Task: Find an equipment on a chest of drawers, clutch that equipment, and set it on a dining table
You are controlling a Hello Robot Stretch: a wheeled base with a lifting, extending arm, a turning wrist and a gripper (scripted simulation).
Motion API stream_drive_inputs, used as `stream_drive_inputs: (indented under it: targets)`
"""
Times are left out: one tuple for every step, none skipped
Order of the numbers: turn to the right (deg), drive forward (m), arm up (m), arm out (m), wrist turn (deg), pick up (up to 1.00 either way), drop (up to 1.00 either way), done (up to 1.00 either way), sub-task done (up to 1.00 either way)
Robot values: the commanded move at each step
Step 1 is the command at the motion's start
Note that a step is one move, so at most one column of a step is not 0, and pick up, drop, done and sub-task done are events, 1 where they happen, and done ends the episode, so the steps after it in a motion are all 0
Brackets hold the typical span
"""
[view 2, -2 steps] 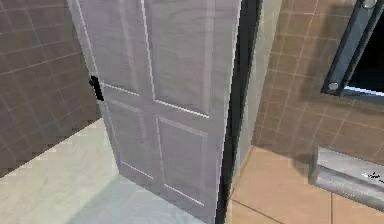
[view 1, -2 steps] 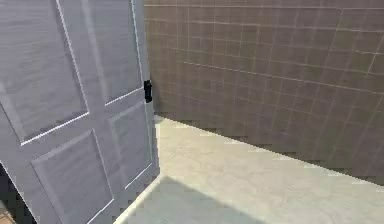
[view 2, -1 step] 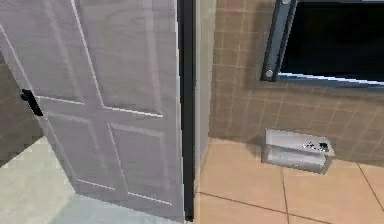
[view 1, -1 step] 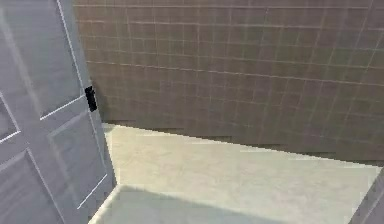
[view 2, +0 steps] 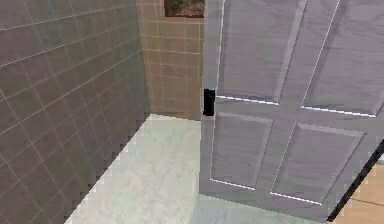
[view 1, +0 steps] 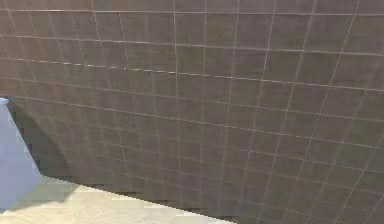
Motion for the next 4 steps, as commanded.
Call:
stream_drive_inputs:
  targets:
    - [9.0, 0.0, 0.0, 0.0, 0.0, 0.0, 0.0, 0.0, 0.0]
    - [0.0, 0.35, 0.0, 0.0, 0.0, 0.0, 0.0, 0.0, 0.0]
    - [-45.0, 0.0, 0.0, 0.0, 0.0, 0.0, 0.0, 0.0, 0.0]
    - [-15.0, 0.0, 0.0, 0.0, 0.0, 0.0, 0.0, 0.0, 0.0]
